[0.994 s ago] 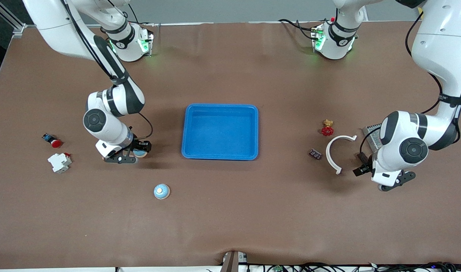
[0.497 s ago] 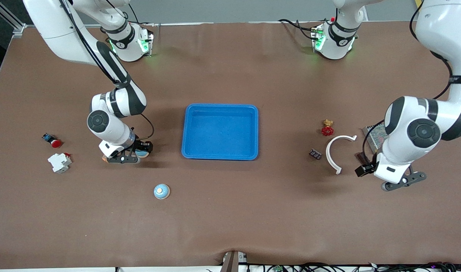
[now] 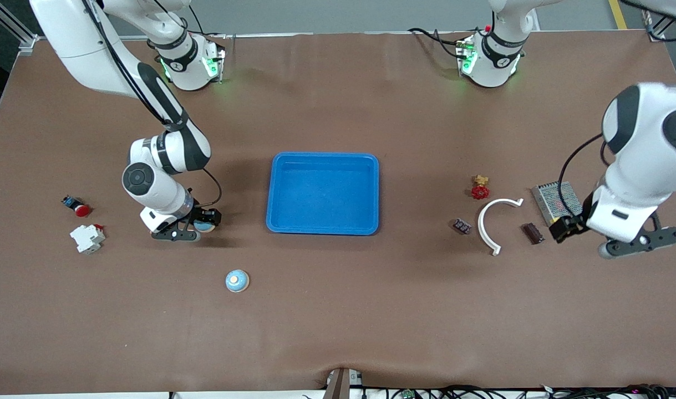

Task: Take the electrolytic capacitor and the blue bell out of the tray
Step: 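Set the bell down with the right gripper while the left gripper releases the capacitor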

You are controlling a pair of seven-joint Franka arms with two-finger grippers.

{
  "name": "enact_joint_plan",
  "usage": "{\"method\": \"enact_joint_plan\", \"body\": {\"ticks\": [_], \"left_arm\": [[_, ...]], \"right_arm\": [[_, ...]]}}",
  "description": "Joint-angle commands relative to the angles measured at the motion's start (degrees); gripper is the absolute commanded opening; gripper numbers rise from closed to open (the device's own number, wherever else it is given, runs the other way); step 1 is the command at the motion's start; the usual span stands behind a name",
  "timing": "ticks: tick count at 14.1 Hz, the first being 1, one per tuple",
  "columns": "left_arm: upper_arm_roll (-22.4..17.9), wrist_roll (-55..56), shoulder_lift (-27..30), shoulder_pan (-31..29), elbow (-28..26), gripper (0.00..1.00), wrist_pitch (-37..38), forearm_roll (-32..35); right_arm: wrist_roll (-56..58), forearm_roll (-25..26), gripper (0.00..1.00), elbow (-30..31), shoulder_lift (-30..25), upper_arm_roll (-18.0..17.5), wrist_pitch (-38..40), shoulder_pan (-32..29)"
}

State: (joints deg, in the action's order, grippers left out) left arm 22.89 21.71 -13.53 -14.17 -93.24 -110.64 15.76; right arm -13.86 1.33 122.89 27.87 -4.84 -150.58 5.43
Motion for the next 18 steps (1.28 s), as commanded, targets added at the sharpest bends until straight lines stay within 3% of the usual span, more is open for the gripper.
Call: {"method": "enact_joint_plan", "body": {"ticks": [1, 6, 9, 11, 14, 18], "left_arm": [[1.5, -4.7, 2.5, -0.5, 6.2, 1.00, 12.3, -3.7], [-0.4, -9.2, 9.6, 1.0, 6.9, 1.00, 18.0, -8.5], [-11.5, -10.8, 13.0, 11.0, 5.5, 1.00, 20.7, -12.7], [-16.1, -11.2, 14.6, 15.5, 4.4, 1.00, 21.8, -12.9], [-15.9, -12.7, 17.9, 15.8, 2.8, 1.00, 24.3, -12.9], [-15.9, -14.4, 17.8, 15.5, 4.8, 1.00, 24.5, -13.0]], "right_arm": [[0.4, 0.5, 1.00, 0.3, -0.5, -1.0, 0.0, -1.2], [0.2, -0.1, 1.00, -3.6, -5.3, -1.4, 12.0, -0.9], [0.1, -0.3, 1.00, -8.5, -7.4, -1.5, 21.1, -0.9], [0.1, -0.4, 1.00, -12.1, -8.0, -1.5, 25.8, -1.2], [-0.3, -0.4, 1.00, -17.0, -8.1, -1.2, 30.8, -1.4], [-1.6, -0.4, 1.00, -22.0, -8.6, -1.0, 35.1, -3.0]]}}
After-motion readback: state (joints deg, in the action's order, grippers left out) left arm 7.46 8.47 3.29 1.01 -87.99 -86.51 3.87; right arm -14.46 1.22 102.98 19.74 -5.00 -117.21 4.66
